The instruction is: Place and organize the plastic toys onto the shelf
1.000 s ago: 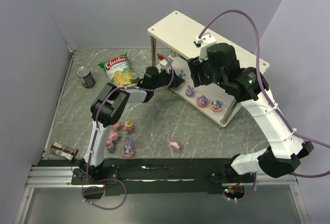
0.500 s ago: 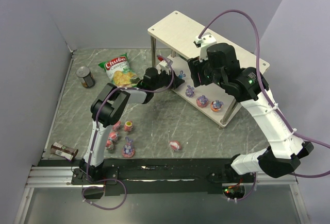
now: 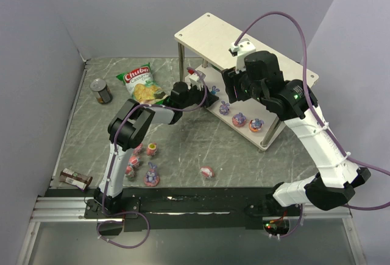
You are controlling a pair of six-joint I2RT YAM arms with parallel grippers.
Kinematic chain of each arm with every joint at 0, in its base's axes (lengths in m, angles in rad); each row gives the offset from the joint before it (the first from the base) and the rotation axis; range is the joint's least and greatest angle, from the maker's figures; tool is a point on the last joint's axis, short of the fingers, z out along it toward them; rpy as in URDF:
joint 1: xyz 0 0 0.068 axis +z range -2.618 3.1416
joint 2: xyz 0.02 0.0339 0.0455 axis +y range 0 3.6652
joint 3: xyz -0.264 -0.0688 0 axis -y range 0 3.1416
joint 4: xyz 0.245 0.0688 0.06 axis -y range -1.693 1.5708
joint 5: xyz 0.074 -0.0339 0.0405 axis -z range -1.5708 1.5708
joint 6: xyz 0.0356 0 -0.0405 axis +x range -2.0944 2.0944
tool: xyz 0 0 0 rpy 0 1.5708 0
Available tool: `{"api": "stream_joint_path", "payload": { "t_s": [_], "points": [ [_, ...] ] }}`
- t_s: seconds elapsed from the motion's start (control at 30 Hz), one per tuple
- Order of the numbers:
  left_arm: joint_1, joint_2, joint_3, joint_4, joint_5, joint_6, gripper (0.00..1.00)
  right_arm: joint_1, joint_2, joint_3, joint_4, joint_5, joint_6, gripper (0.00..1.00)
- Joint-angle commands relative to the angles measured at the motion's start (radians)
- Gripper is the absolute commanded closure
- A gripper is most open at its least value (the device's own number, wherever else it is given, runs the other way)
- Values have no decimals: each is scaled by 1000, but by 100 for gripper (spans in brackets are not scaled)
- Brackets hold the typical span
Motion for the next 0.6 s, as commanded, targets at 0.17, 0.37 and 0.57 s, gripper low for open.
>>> {"api": "stream_joint_path", "payload": {
  "t_s": [0.17, 0.37, 0.57],
  "points": [
    [-6, -73, -18, 13, -13, 30, 46, -2, -23, 6, 1, -18, 14, 30],
    [-6, -84, -24, 10, -10, 36, 42, 1, -21, 1, -3, -27, 20, 30],
    [-6, -118, -59, 34, 4, 53, 30, 1, -26, -6, 1, -24, 23, 30]
  ]
}}
